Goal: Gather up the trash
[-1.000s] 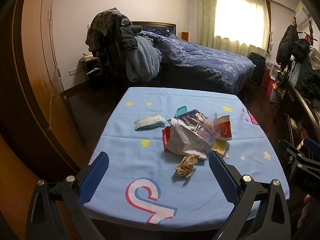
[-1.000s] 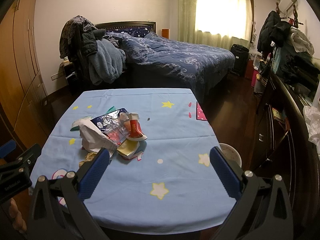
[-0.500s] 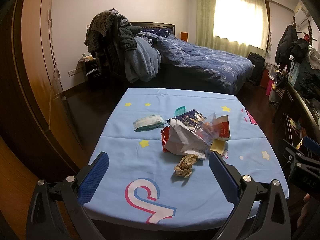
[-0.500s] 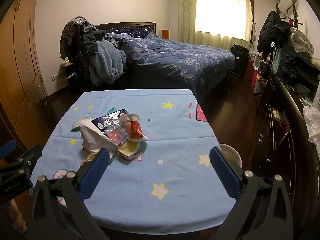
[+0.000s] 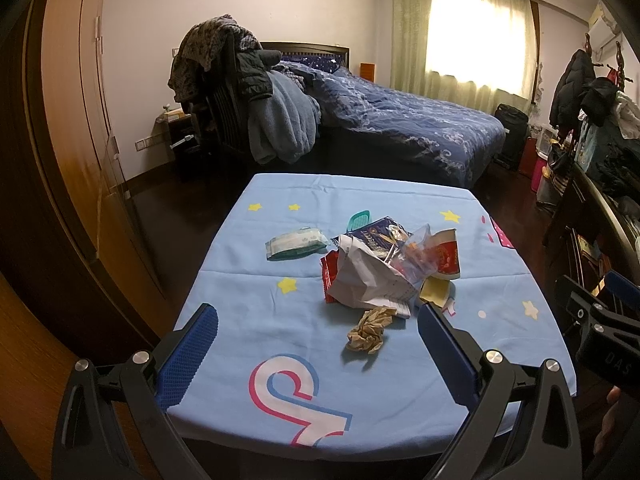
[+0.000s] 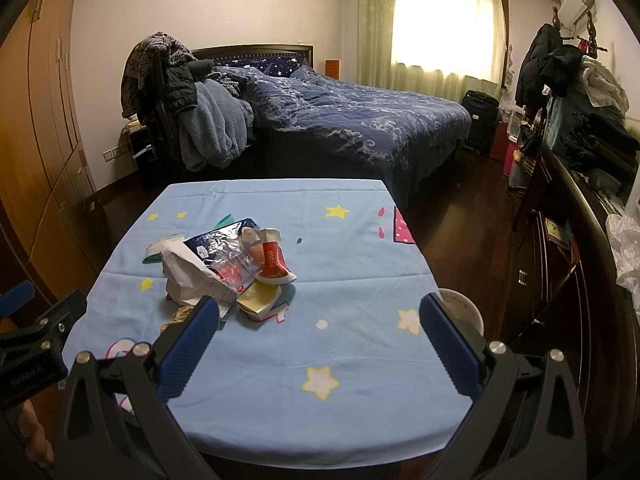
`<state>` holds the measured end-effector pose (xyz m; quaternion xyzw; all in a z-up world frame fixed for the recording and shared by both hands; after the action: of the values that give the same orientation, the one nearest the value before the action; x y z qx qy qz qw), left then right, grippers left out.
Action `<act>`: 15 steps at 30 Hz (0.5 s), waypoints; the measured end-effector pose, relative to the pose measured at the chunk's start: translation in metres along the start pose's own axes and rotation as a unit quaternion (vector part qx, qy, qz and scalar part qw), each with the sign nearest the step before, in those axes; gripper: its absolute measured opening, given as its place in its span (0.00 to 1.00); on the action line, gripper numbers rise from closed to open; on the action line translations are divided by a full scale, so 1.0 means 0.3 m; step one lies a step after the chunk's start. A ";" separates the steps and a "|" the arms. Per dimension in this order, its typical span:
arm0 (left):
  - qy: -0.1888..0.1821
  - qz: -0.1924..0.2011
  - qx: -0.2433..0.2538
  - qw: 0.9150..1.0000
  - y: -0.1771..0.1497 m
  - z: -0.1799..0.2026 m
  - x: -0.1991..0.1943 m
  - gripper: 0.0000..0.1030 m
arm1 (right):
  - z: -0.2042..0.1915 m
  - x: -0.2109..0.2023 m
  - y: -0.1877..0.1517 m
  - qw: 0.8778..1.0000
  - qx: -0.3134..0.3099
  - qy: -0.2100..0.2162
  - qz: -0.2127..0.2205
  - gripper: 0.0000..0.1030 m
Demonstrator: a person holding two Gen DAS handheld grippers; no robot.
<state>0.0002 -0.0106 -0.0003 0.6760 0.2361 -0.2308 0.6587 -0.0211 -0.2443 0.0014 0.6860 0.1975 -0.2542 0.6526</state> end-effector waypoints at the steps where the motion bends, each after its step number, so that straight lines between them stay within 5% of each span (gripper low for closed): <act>1: 0.000 0.000 0.001 1.000 0.000 -0.004 0.003 0.97 | 0.000 0.000 0.000 1.000 0.000 0.000 0.000 0.97; 15: -0.001 -0.001 0.000 1.000 0.000 0.000 0.002 0.97 | -0.003 -0.005 0.007 1.000 0.000 0.000 0.000 0.97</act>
<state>0.0006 -0.0107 -0.0008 0.6757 0.2364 -0.2323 0.6585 -0.0210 -0.2435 0.0041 0.6859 0.1976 -0.2542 0.6526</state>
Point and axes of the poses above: each gripper's, at about its wrist camera, not at the fingertips, and x roughly the way its jaws point, z to its right, y to its top, the point moved 1 cm from there along x, roughly the way its jaws point, and after that the axes turned 2 degrees about y, right-handed, at the moved point
